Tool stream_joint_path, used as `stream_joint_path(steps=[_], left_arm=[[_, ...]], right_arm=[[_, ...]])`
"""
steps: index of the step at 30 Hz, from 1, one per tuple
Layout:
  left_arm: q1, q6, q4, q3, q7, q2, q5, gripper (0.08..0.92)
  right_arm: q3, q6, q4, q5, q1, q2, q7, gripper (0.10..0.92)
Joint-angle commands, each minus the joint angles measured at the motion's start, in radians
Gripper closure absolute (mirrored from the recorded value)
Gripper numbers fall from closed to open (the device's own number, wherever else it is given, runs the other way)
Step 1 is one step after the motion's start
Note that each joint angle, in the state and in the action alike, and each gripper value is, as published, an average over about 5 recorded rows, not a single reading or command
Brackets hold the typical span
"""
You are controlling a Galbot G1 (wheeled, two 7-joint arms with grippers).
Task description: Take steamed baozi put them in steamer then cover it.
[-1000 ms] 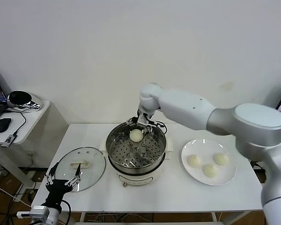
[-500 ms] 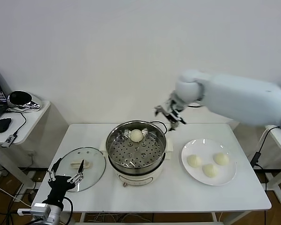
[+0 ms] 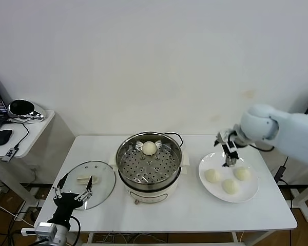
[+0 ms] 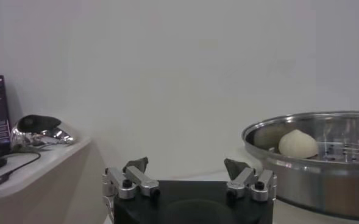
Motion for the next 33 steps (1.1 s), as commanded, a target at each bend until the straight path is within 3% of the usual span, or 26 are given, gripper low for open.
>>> stream_joint_path(steps=[1, 21, 33], left_arm=[[-0.001, 0.004, 0.002, -0.006, -0.001, 0.002, 0.002, 0.177], [0.012, -0.006, 0.021, -0.040, 0.001, 0.003, 0.008, 0.177], [0.011, -0.016, 0.035, -0.042, 0.001, 0.001, 0.008, 0.177]], right_arm=[[0.197, 0.042, -0.105, -0.125, -0.307, -0.025, -0.001, 0.203], [0.357, 0.129, -0.432, -0.212, -0.494, 0.248, 0.034, 0.203], [0.372, 0.121, -0.486, -0.251, -0.501, 0.291, 0.014, 0.238]])
